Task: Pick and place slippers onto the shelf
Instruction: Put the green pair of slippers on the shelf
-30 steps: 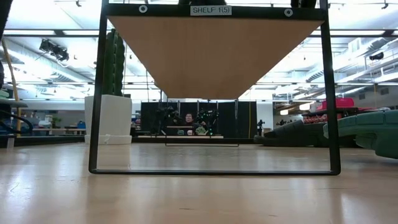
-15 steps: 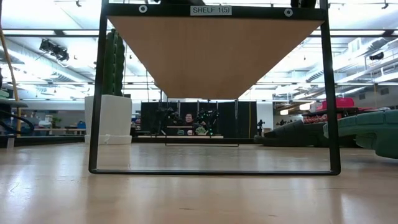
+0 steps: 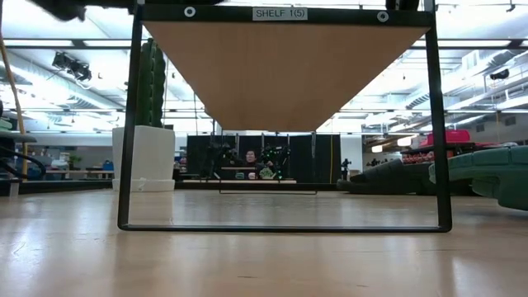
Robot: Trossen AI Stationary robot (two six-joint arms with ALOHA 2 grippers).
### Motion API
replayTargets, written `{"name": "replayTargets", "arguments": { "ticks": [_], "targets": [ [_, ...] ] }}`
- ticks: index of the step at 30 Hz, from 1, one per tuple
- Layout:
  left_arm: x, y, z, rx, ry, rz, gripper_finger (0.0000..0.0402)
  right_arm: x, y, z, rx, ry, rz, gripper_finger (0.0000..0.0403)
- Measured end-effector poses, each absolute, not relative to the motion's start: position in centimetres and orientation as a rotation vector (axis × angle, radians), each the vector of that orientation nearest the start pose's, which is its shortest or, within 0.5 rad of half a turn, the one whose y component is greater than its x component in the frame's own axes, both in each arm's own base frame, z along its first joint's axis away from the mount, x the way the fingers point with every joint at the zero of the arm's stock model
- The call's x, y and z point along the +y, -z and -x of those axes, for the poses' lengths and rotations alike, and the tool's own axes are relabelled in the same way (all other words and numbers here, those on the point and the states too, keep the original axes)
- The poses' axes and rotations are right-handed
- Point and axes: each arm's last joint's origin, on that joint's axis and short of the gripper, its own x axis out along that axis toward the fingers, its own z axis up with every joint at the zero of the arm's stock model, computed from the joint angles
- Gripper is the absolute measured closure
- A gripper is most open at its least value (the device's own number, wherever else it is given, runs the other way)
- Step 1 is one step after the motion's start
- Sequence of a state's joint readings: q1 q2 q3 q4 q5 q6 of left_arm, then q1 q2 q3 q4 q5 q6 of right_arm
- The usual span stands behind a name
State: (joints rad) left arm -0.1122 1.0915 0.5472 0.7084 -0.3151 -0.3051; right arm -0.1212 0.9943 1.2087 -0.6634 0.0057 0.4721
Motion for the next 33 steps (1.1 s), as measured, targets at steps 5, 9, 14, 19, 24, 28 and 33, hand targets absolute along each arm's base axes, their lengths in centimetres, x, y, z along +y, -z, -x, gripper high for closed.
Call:
{"name": "replayTargets", "arguments": {
  "ticks": [5, 9, 14, 19, 24, 28, 33],
  "targets": [
    [-1.4, -26.0, -21.2, -0.180, -0.089, 0.327, 0.0401, -2.3, -39.4, -18.9, 0.401, 0.228, -0.489, 0.0337],
    [-1.2, -25.2, -20.2, -0.168, -0.031, 0.335, 0.0401, -2.2, -39.3, -19.0, 0.414, 0.229, -0.501, 0.0337],
    [-1.3, -24.5, -19.5, -0.141, 0.026, 0.366, 0.0400, -1.1, -38.5, -18.7, 0.519, 0.207, -0.534, 0.0337],
    [-1.5, -24.2, -19.2, -0.079, 0.082, 0.363, 0.0400, 0.4, -37.6, -18.1, 0.631, 0.203, -0.590, 0.0337],
    [-1.5, -23.8, -18.6, 0.006, 0.099, 0.356, 0.0397, 1.9, -36.5, -17.3, 0.748, 0.247, -0.582, 0.0337],
    [-1.5, -24.0, -17.8, 0.022, 0.101, 0.355, 0.0399, 2.8, -35.1, -16.5, 0.828, 0.284, -0.609, 0.0340],
    [-1.4, -24.8, -16.8, -0.020, 0.111, 0.357, 0.0392, 3.7, -33.4, -15.1, 0.881, 0.301, -0.636, 0.0353]
  ]
}}
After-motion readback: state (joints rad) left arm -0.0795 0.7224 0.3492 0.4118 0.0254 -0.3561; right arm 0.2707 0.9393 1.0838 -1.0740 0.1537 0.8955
